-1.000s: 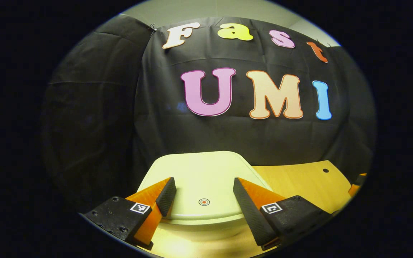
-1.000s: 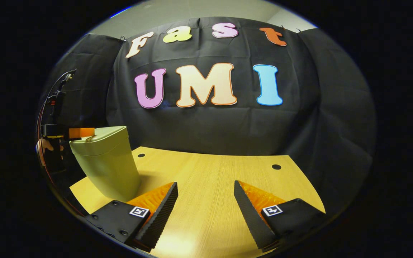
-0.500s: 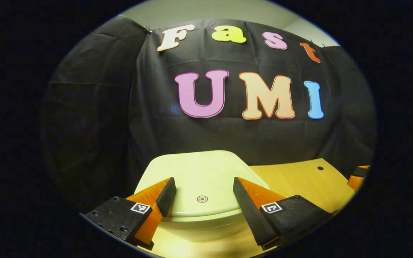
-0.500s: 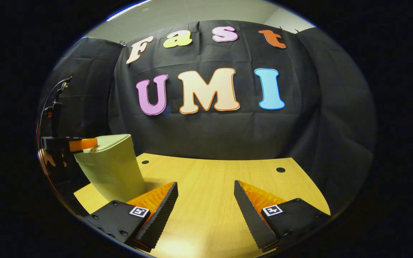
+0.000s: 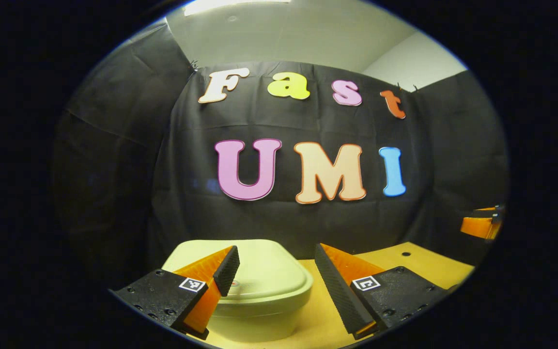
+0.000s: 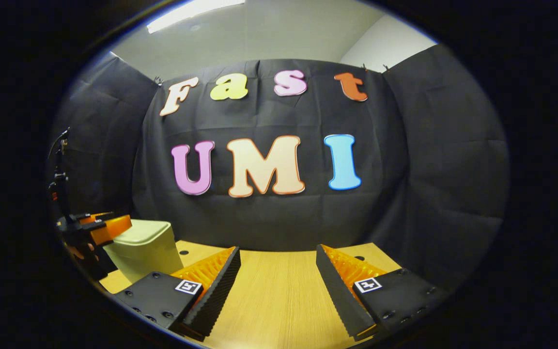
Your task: Press the lid of the desktop garbage bin to open it, pick up the crumpled paper on the desktop and throw it into the bin, then pick up the pop can on the desktop and drop it into the bin, and finally close the garbage bin lid.
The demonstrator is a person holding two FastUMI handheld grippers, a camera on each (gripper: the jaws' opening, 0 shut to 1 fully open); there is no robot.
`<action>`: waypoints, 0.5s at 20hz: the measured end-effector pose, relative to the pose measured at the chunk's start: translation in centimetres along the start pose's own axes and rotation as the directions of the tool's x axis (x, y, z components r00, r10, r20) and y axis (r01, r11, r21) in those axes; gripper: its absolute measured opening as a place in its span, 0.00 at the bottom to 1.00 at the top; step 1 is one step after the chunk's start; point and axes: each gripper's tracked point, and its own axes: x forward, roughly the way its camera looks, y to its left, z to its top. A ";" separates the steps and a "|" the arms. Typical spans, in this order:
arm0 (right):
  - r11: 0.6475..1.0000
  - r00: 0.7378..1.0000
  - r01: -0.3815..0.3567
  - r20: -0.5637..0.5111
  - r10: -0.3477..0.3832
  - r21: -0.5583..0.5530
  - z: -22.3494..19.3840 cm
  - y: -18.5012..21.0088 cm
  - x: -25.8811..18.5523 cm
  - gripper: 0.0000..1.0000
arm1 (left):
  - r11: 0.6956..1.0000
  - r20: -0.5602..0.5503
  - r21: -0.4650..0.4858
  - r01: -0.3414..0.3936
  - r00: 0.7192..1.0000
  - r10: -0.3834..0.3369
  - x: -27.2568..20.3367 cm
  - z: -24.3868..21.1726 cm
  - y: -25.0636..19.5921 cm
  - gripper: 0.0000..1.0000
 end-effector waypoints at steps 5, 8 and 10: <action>0.999 0.995 -0.045 0.087 0.045 0.000 3.6 -1.9 -1.4 0.98 | 1.000 0.079 0.002 0.025 0.997 -0.025 -1.2 3.0 -5.1 0.93; 0.998 0.993 -0.054 0.103 0.052 0.016 5.1 -4.7 -1.8 1.00 | 0.999 0.120 -0.021 0.047 0.992 -0.044 -1.5 4.8 -8.7 0.93; 0.998 0.992 -0.050 0.119 0.047 0.026 6.1 -6.7 -2.1 0.98 | 0.998 0.126 -0.036 0.050 0.991 -0.045 -1.5 5.5 -10.8 0.93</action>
